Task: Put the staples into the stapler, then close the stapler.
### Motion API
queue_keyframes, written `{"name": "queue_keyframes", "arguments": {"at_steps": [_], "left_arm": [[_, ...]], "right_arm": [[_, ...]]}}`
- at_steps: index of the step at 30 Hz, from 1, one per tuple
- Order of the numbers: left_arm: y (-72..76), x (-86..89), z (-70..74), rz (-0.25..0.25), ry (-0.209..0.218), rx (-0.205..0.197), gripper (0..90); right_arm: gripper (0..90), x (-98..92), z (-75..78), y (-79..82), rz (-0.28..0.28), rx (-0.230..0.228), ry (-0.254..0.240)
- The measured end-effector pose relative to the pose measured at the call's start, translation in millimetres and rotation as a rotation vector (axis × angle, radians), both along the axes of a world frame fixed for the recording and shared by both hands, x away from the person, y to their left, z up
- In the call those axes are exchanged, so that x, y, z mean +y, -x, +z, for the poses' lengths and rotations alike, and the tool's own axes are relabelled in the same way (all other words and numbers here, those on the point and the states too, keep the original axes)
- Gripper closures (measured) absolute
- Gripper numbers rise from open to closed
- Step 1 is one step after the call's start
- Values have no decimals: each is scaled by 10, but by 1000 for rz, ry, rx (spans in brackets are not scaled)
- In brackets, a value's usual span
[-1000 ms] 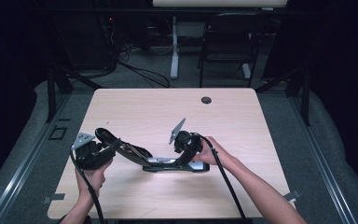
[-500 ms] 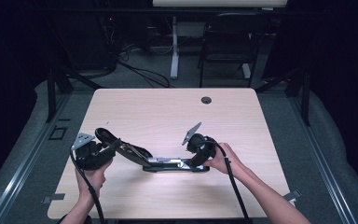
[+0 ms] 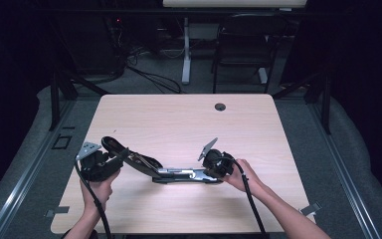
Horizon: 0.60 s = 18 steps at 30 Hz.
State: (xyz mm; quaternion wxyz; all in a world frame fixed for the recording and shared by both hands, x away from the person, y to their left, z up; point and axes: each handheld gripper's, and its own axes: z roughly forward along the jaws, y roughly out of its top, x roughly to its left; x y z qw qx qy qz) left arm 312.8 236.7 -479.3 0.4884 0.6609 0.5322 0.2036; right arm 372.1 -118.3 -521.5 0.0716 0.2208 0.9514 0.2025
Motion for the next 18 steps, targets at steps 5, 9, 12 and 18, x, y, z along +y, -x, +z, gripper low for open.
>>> {"name": "queue_keyframes", "arguments": {"at_steps": [5,9,12,18], "left_arm": [[2,5,-1,0,-4,3,588],[6,5,-2,-5,1,-5,588],[14,8,-2,-4,2,-1,589],[22,8,1,-6,2,1,591]], "right_arm": [[900,20,-102,-5,-14,-4,31],[900,9,-130,-16,-30,-5,78],[900,4,-163,-31,-30,15,19],[900,9,-167,-30,-28,10,11]]}}
